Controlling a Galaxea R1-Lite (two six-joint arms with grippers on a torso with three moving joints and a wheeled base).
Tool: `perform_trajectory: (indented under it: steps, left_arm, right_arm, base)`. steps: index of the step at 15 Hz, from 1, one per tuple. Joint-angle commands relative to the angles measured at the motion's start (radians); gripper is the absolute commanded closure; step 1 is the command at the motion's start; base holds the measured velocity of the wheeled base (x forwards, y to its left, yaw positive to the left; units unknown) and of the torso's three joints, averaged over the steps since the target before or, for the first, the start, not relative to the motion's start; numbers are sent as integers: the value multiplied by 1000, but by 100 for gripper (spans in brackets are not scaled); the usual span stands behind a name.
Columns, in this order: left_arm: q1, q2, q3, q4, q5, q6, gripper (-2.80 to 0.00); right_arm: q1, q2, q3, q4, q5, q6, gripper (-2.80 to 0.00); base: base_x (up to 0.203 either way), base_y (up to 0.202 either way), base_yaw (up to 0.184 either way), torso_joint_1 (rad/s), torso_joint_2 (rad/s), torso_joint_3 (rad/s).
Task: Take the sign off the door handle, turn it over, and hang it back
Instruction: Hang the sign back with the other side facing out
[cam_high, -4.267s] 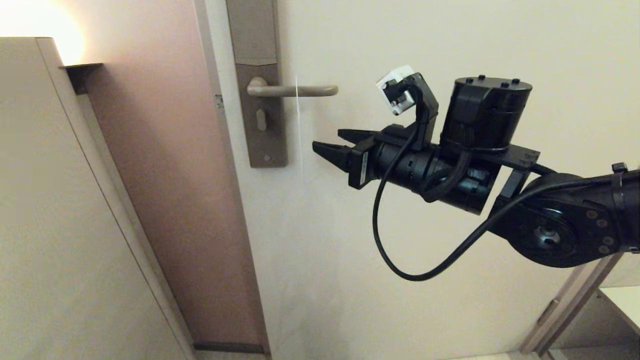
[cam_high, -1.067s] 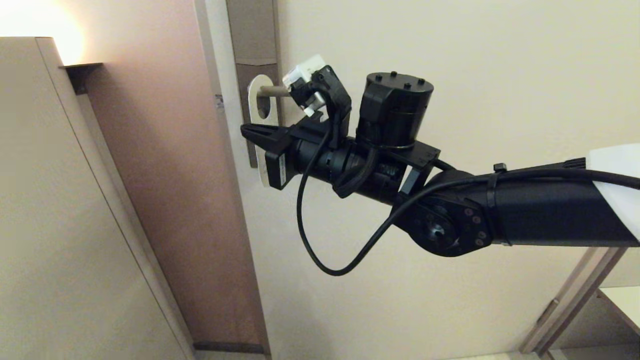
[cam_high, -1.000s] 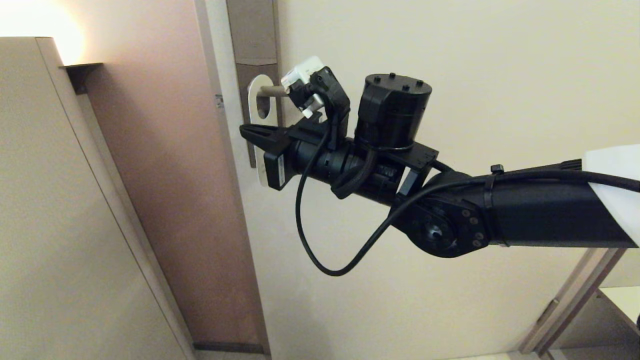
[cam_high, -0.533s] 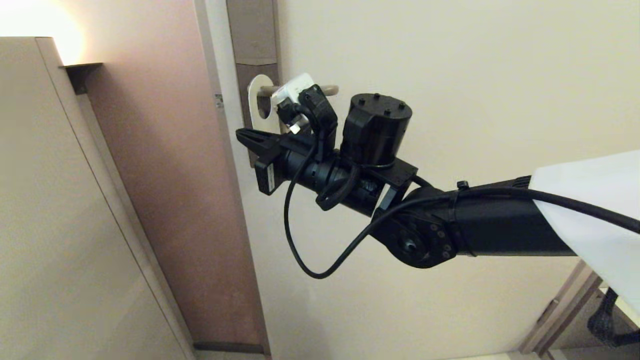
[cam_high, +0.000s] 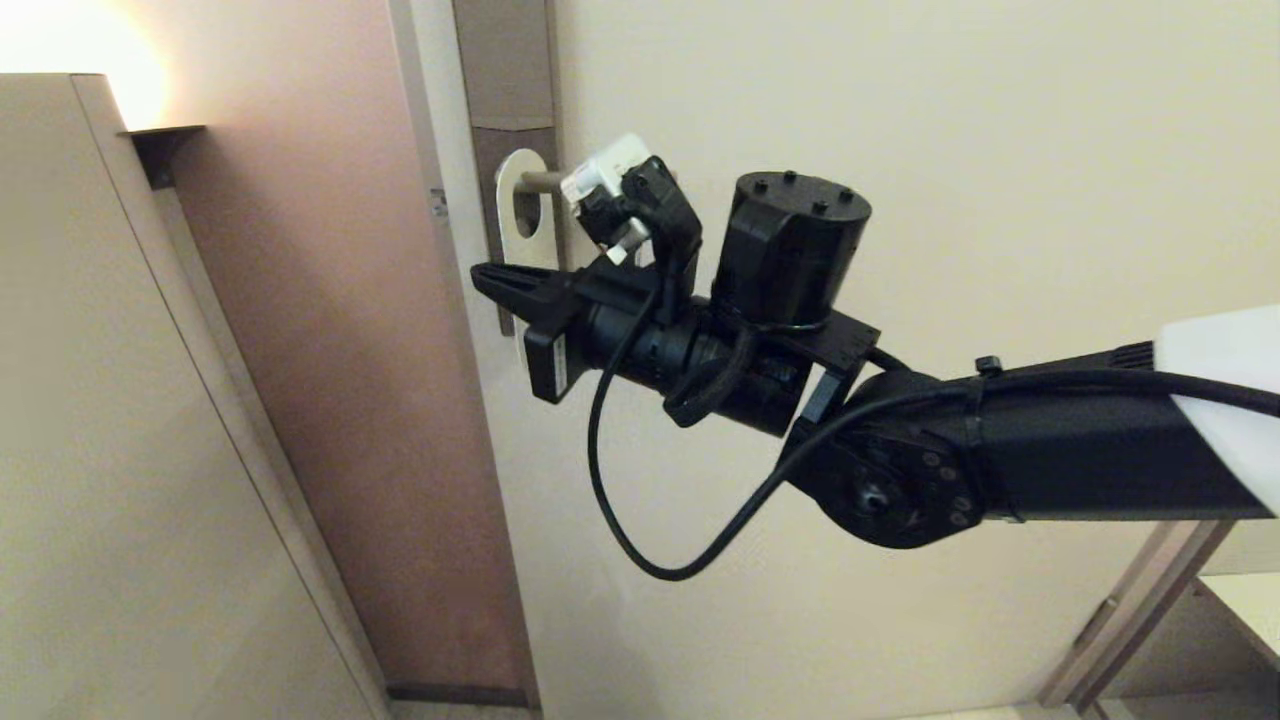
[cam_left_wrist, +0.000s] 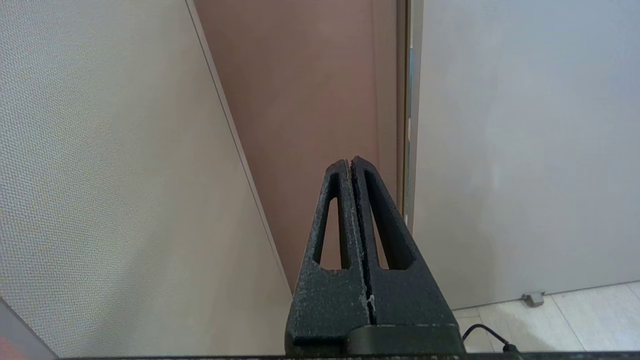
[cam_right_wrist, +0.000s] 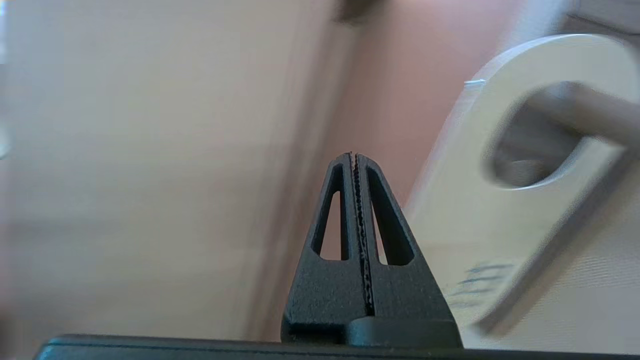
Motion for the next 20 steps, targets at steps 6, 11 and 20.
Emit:
perform_trajectory:
  steps: [6,11,20]
  left_arm:
    - [0,1,0,0,0,1,0]
    - [0,1,0,0,-1,1,0]
    - [0,1,0,0,-1,1,0]
  right_arm:
    - [-55,-115,128,103,72,-9,0]
    - [-72,3,21,98,-22,-29,0]
    - [-72,125,-123,98,-41,-30,0]
  base:
    - [0,0,0,0,0,0]
    - [0,0,0,0,0,0]
    - [0,0,0,0,0,0]
